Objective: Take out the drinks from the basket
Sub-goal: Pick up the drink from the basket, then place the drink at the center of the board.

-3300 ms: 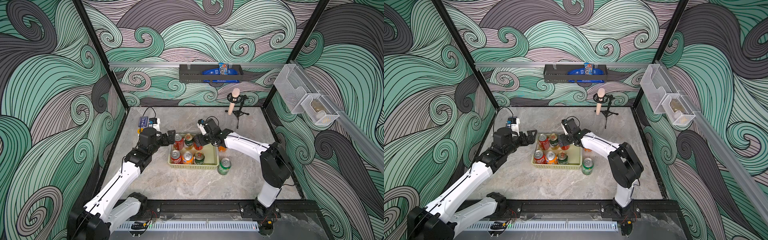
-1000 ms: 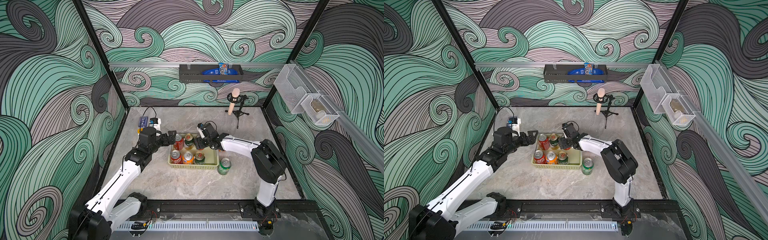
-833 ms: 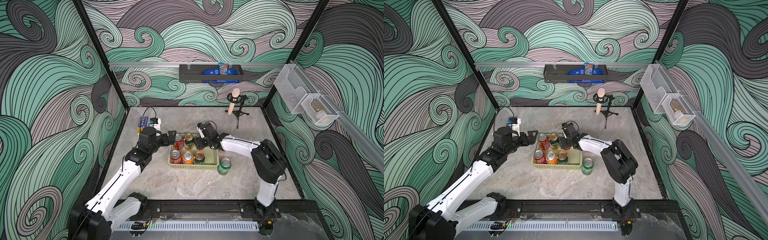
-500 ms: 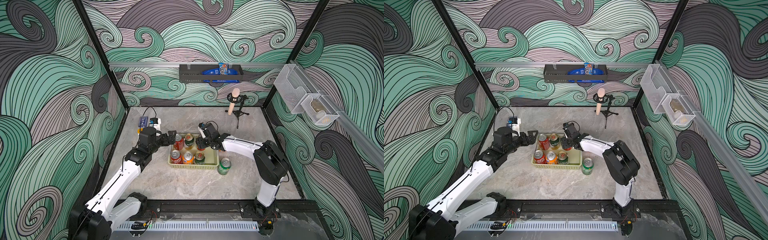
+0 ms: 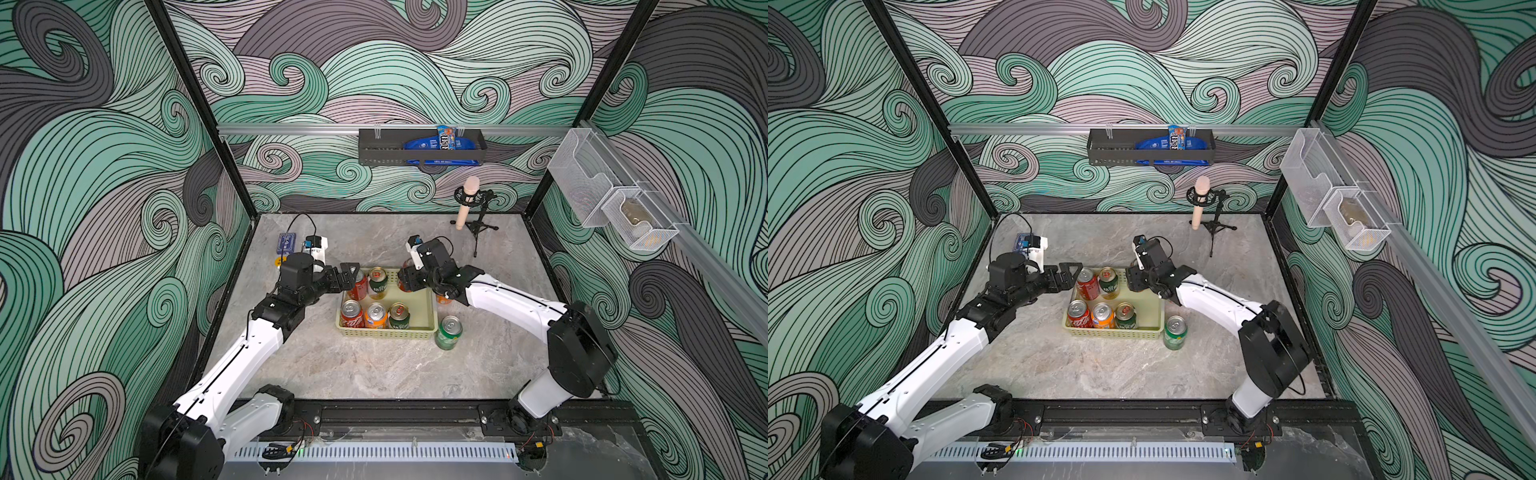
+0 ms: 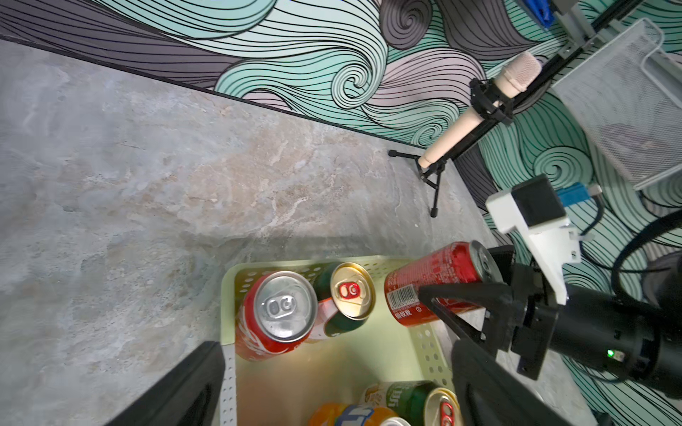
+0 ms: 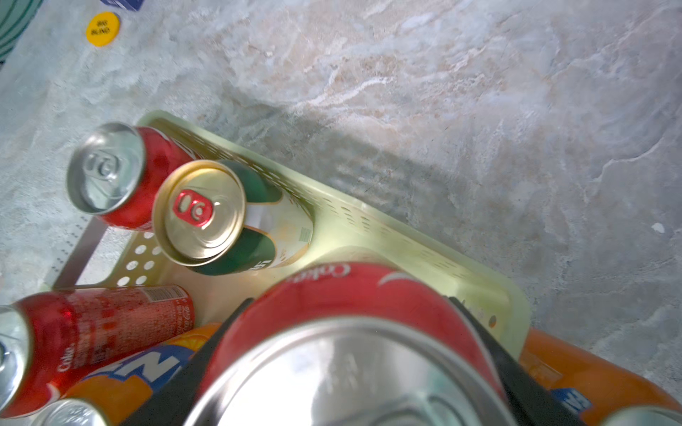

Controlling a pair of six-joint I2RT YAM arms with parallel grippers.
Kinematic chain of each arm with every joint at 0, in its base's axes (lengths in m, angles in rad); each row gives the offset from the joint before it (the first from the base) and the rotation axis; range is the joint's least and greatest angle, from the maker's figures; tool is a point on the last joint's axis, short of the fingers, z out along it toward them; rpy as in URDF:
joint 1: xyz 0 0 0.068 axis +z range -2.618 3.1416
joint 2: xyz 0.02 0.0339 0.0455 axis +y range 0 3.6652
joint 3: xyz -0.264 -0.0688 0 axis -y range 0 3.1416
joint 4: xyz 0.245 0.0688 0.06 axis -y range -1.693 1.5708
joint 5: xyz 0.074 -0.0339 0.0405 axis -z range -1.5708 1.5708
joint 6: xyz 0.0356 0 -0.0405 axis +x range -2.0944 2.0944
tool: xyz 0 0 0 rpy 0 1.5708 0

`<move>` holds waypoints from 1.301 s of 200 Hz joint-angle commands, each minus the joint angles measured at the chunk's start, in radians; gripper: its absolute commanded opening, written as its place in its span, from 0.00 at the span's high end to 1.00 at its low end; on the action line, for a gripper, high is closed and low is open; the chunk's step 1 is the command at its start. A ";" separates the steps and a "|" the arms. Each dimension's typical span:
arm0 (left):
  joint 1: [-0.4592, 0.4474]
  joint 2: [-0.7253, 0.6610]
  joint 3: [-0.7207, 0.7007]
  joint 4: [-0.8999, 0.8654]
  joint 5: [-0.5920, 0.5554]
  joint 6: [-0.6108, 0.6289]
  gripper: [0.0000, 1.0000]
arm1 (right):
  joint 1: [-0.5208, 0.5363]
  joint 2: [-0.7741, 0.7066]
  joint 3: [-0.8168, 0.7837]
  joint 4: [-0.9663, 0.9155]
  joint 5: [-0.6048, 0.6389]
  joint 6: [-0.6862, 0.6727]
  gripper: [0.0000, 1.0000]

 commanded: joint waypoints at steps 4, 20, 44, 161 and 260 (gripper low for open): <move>0.004 0.021 0.000 0.086 0.160 -0.088 0.01 | -0.015 -0.080 -0.002 0.044 0.014 0.002 0.35; -0.003 0.040 0.013 0.104 0.210 -0.117 0.01 | -0.022 -0.105 0.001 0.034 0.014 -0.007 0.35; -0.022 0.063 0.044 0.109 0.228 -0.127 0.01 | -0.034 -0.136 0.002 0.025 0.019 -0.008 0.35; -0.096 0.197 0.252 0.075 0.222 0.012 0.01 | -0.108 -0.099 0.107 -0.010 0.002 -0.035 0.34; -0.096 0.185 0.195 0.130 0.207 0.115 0.01 | -0.141 0.025 0.278 -0.087 0.045 -0.055 0.34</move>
